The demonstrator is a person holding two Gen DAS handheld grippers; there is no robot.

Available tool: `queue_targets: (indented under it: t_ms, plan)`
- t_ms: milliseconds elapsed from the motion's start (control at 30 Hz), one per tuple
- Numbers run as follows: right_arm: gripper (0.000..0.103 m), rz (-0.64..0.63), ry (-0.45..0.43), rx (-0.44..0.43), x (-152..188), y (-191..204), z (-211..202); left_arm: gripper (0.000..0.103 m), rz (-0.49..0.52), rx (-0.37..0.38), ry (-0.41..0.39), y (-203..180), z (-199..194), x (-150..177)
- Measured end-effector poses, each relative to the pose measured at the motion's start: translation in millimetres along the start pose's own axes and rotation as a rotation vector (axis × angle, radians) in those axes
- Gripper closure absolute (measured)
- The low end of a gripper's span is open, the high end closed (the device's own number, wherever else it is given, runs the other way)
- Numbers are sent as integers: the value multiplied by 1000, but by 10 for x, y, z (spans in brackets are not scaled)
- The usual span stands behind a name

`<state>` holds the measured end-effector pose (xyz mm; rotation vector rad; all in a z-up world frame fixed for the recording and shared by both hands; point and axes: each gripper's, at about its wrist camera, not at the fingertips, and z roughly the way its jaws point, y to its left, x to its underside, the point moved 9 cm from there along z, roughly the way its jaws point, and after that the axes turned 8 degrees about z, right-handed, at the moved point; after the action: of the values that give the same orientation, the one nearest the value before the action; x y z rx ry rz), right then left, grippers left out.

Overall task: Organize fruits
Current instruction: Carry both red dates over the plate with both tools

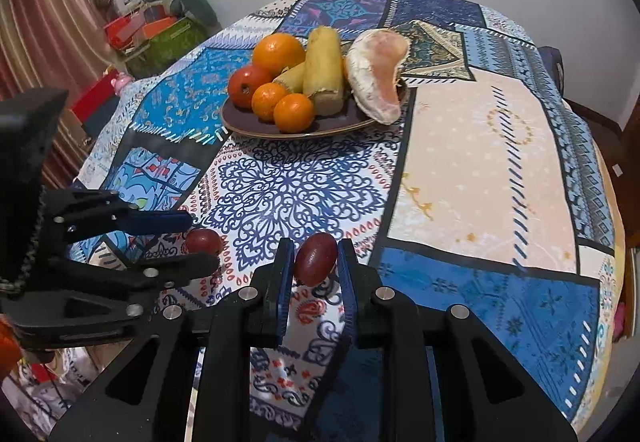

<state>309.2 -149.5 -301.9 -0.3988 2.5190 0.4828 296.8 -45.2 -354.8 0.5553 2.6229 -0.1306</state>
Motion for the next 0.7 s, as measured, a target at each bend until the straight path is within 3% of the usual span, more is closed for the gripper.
queue_targets:
  t_ms: [167,367,700]
  plan:
    - [83,3,-9,-2,8,-20,-53,78,-20,21,0,15,18,-16]
    - [83,6,-22,-5,-27,-15,-70,79,-21,0,-24,69,-66,-34]
    - [83,-12,-66,-6,-244,46,-123,79,-87,-40,-133,448,-433,-287]
